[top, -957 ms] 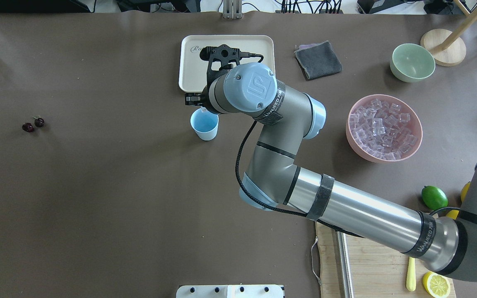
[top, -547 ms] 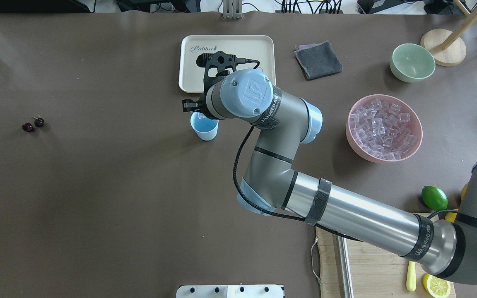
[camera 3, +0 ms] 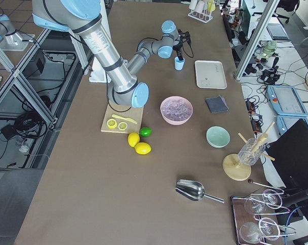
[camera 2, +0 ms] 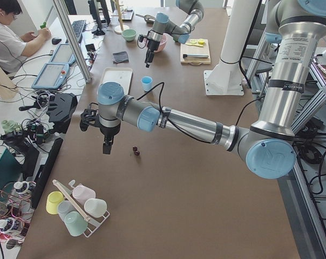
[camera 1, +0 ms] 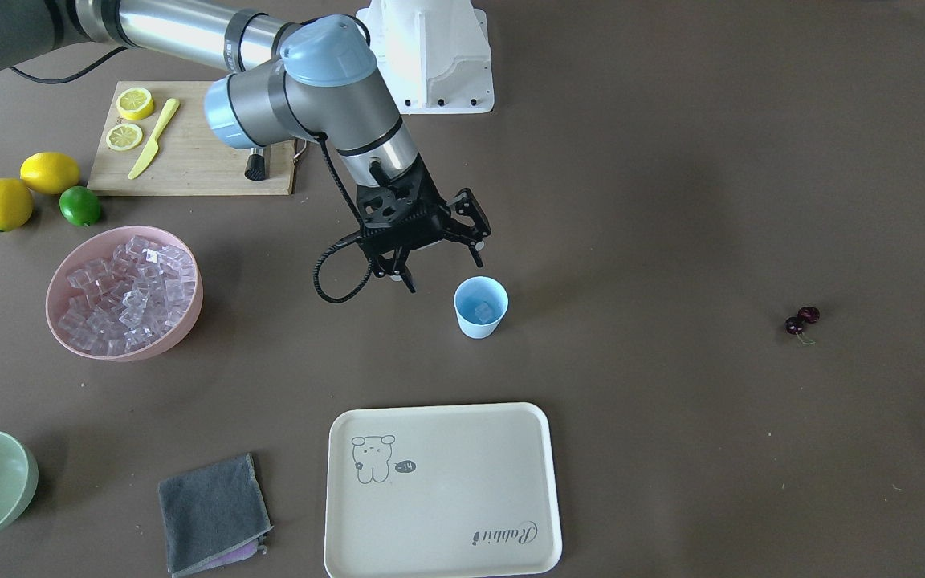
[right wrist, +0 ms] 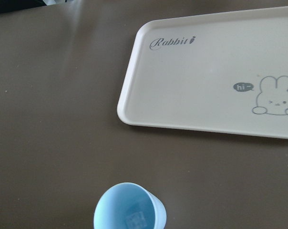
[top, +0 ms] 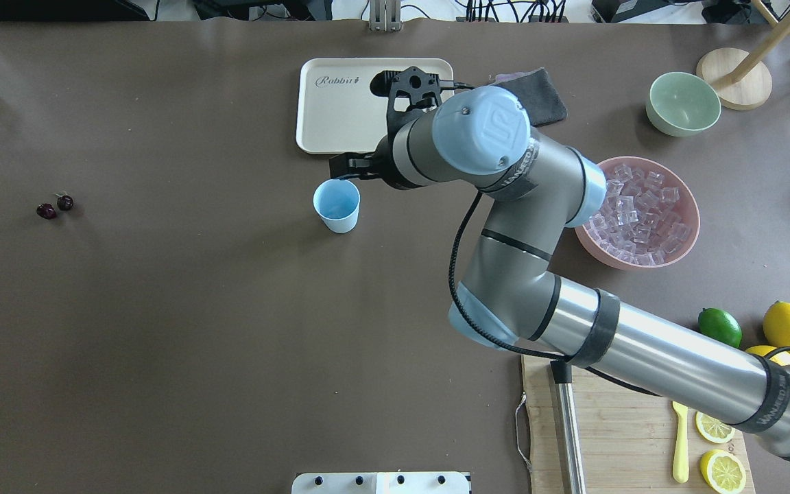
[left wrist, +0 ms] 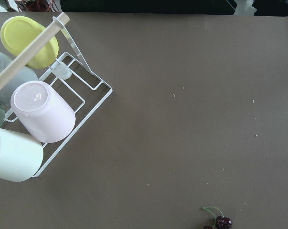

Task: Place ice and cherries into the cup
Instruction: 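Open the right gripper above the blue cup to drop the ice cube, then move the right gripper back over the pink ice bowl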

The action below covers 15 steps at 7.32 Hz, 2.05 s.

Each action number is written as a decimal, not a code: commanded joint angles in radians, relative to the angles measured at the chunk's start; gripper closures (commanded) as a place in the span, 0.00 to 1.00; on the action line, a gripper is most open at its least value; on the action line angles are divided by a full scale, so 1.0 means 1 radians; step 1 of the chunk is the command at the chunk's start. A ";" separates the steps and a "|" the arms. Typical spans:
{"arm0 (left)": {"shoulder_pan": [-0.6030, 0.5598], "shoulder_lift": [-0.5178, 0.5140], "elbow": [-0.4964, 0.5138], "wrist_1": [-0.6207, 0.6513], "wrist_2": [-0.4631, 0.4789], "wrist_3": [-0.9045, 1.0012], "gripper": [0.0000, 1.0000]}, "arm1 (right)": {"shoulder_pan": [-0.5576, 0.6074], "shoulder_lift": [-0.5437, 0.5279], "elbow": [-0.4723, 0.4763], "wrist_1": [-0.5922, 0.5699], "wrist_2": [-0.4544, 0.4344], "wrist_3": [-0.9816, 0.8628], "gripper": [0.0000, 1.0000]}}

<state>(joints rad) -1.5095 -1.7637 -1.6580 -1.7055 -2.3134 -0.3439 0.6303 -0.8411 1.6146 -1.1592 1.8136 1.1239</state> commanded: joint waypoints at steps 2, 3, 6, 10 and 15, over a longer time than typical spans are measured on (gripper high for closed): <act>0.002 0.000 -0.013 0.003 0.000 -0.001 0.02 | 0.242 -0.223 0.186 -0.131 0.231 -0.170 0.00; 0.002 0.001 -0.011 0.001 0.000 -0.001 0.02 | 0.299 -0.284 0.188 -0.129 0.254 -0.208 0.00; 0.002 0.001 -0.009 0.001 0.000 -0.001 0.02 | 0.362 -0.462 0.188 -0.129 0.213 -0.312 0.01; 0.003 -0.013 0.009 0.001 0.002 0.003 0.02 | 0.332 -0.526 0.189 -0.125 0.113 -0.256 0.21; 0.003 -0.013 0.003 0.000 0.002 0.003 0.02 | 0.229 -0.561 0.191 -0.125 0.090 -0.184 0.25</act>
<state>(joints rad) -1.5071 -1.7759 -1.6584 -1.7046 -2.3122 -0.3412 0.8881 -1.3836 1.8037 -1.2841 1.9056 0.9391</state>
